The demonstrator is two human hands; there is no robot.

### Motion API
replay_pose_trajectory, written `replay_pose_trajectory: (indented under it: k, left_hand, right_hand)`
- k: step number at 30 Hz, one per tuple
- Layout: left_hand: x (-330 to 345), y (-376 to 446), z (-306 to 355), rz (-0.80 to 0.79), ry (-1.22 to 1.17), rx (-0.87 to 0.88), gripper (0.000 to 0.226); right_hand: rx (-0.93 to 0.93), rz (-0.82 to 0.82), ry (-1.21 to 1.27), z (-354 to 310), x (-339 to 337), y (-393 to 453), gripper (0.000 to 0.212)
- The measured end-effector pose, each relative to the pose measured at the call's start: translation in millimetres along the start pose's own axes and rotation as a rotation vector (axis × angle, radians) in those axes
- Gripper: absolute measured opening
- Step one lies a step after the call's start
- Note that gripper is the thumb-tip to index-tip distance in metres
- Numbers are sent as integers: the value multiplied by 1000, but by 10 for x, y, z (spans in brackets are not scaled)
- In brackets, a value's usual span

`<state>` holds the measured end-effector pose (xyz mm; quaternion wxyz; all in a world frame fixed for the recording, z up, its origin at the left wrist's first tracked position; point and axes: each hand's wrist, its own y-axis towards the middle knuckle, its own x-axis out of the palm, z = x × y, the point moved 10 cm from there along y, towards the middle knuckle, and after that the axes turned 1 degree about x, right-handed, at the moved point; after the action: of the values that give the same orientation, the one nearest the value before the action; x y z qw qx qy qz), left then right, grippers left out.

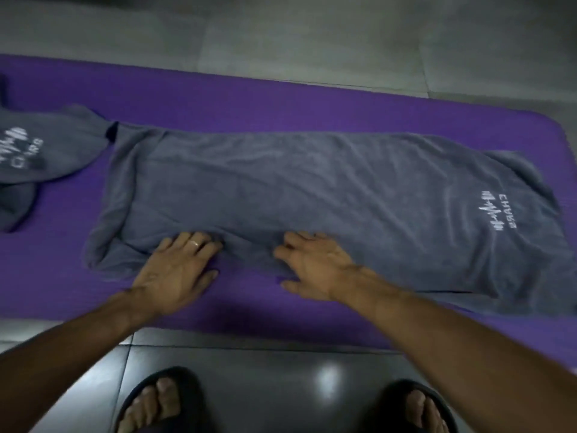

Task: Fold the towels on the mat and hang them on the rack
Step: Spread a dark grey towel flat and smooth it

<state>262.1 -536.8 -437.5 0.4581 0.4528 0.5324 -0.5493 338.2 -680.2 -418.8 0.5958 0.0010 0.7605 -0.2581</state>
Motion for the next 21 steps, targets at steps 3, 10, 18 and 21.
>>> replay_pose_trajectory:
  k: [3,10,18,21]
  left_hand:
    - [60,-1,-273,81,2,-169,54]
    - [-34,156,-515,37,-544,-199,25]
    - [33,-412,-582,203,-28,-135,30]
    - [231,-467,-630,92,18,-134,46]
  right_hand:
    - [182,138,187,-53,127,306,45]
    - [427,84,802,475,230,419,19]
    - [46,496,86,-292,-189,335,20]
    - [1,370,16,-537,-12,539,29]
